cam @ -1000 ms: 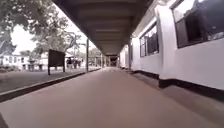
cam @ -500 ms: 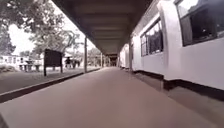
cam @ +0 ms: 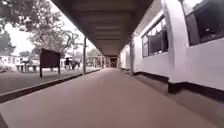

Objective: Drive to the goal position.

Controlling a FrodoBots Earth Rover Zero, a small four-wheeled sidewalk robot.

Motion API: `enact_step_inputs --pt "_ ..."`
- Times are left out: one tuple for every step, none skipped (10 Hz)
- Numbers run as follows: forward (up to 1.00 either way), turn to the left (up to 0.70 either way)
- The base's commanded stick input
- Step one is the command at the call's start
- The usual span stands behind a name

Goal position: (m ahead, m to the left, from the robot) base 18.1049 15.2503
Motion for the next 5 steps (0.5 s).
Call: enact_step_inputs --pt "0.70 0.00" --pt "0.70 0.00" --pt "0.70 0.00" --pt "0.70 0.00" --pt "0.70 0.00"
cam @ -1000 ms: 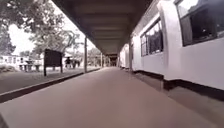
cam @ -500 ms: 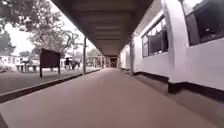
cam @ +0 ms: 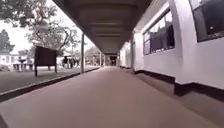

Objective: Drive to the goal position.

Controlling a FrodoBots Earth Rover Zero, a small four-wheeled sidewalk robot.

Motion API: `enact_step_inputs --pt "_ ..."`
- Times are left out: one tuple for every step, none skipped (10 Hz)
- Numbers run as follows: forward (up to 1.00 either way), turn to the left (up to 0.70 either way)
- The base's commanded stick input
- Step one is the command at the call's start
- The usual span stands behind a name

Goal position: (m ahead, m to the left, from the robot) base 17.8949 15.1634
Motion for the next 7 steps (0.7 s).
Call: enact_step_inputs --pt "0.70 0.00" --pt "0.70 0.00" --pt "0.70 0.00" --pt "0.70 0.00" --pt "0.70 0.00" --pt "0.70 0.00" --pt "0.70 0.00"
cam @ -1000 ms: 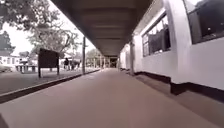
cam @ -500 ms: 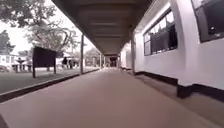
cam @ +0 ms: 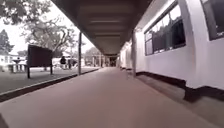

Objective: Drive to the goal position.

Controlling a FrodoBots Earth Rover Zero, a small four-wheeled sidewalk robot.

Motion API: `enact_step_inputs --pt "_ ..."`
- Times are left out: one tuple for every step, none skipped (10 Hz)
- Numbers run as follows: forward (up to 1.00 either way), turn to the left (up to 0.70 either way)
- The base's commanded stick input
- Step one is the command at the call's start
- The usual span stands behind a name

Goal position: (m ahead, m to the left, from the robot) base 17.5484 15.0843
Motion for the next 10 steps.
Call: enact_step_inputs --pt "0.70 0.00" --pt "0.70 0.00" --pt "0.70 0.00" --pt "0.70 0.00" --pt "0.70 0.00" --pt "0.70 0.00" --pt "0.70 0.00" --pt "0.70 0.00" --pt "0.70 0.00" --pt "0.70 0.00"
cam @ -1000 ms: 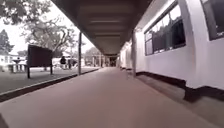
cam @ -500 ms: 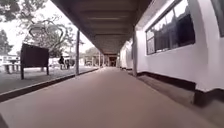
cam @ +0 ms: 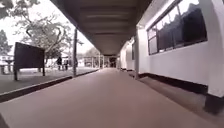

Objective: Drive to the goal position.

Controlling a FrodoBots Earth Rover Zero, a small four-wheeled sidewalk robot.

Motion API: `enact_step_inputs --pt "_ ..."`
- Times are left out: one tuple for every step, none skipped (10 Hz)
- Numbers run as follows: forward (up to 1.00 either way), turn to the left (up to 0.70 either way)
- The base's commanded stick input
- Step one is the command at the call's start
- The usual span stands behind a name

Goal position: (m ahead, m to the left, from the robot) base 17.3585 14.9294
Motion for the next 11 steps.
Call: enact_step_inputs --pt "0.70 0.00" --pt "0.70 0.00" --pt "0.70 0.00" --pt "0.70 0.00" --pt "0.70 0.00" --pt "0.70 0.00" --pt "0.70 0.00" --pt "0.70 0.00" --pt "0.70 0.00" --pt "0.70 0.21" --pt "0.70 0.09"
